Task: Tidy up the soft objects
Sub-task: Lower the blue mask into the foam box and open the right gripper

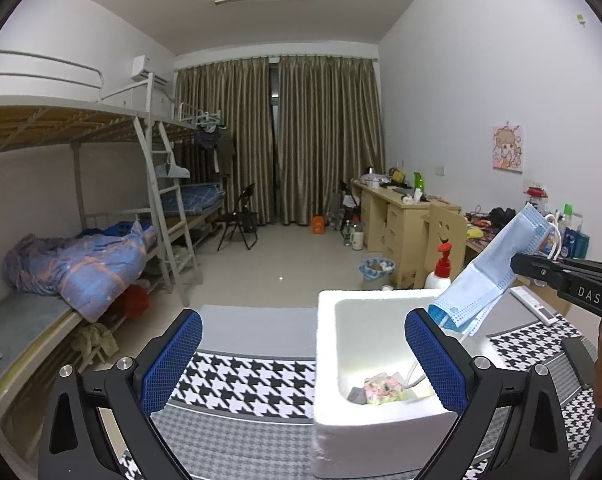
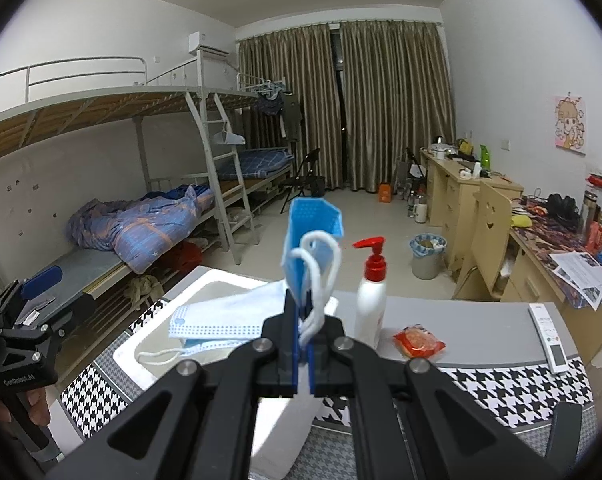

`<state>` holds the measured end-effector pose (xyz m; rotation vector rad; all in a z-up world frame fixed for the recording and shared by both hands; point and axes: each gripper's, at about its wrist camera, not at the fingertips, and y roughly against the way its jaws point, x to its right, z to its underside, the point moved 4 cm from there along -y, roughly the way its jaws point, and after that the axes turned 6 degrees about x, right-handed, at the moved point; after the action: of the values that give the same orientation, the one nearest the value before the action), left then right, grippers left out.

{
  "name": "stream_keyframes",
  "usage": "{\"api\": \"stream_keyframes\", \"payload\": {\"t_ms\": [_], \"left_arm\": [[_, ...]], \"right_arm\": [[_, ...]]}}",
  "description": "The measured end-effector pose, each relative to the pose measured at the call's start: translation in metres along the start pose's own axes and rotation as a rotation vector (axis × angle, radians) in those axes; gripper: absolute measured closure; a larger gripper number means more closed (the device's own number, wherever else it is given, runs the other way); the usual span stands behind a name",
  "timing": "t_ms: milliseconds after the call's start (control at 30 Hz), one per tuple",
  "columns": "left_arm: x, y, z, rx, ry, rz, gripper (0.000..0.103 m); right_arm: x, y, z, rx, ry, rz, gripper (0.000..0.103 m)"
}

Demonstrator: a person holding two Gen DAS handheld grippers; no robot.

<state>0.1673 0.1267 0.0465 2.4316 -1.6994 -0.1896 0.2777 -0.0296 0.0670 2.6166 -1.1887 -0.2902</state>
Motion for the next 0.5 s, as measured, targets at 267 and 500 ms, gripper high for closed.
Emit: {"api": "stream_keyframes", "payload": {"t_ms": [267,500], "left_arm": [[-0.013,0.002,0.002,-0.001,0.016,-0.025,0.001],[-0.018,0.003,0.004,-0.004,0.024,-0.028,0.001]], "right_arm": [[-0.013,-0.011,0.003,-0.023,0.028,-0.023,0.098],[-0.025,-0.019,0.006,-0.046,0.049,-0.034,0.098]]}}
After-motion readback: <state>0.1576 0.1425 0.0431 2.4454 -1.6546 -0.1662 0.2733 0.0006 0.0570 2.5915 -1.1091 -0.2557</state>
